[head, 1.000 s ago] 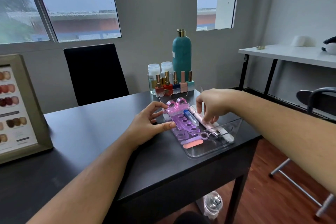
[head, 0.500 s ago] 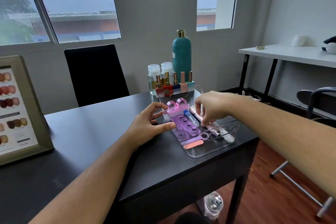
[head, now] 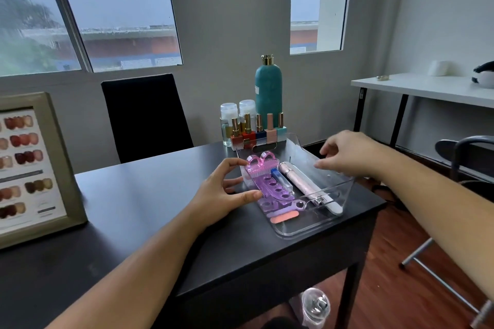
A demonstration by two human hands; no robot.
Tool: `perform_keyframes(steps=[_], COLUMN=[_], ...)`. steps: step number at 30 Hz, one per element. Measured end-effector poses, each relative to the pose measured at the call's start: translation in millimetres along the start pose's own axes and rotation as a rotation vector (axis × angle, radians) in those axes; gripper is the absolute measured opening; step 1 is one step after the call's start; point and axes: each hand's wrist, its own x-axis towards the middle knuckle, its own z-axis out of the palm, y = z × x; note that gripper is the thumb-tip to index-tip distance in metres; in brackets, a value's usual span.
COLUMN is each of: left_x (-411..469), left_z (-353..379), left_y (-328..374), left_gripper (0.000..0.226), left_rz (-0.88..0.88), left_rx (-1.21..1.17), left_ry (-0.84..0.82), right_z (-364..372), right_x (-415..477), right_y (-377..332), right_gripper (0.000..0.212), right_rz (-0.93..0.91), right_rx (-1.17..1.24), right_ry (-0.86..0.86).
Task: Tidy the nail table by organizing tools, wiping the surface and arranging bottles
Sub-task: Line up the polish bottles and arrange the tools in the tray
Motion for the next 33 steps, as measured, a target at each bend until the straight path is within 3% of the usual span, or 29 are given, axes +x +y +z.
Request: perform_keyframes(steps=[4, 5, 18, 33], left_x=[-11, -11, 41, 91], left_z=[6, 8, 11, 14], left_y=[-1, -1, -10, -28], left_gripper=[0.076, 0.078, 0.101, 0.098], left_rz=[0.022, 0.020, -0.048, -0.056], left_rx=[-0.027, -0.016, -0.052, -0.086], left_ry=[-0.019, -0.025, 0.016, 0.051], right_z=[10, 11, 10, 8], right_x=[-13, -12, 37, 88], right_y=[8, 9, 6, 9], right_gripper=[0.004, 0.007, 0.022, 0.021], right_rz=[0.118, 0.139, 0.201, 0.165], right_rx=[0.339, 0.375, 0.354, 0.223], right_ry=[0.005, 0.026, 0.047, 0.058])
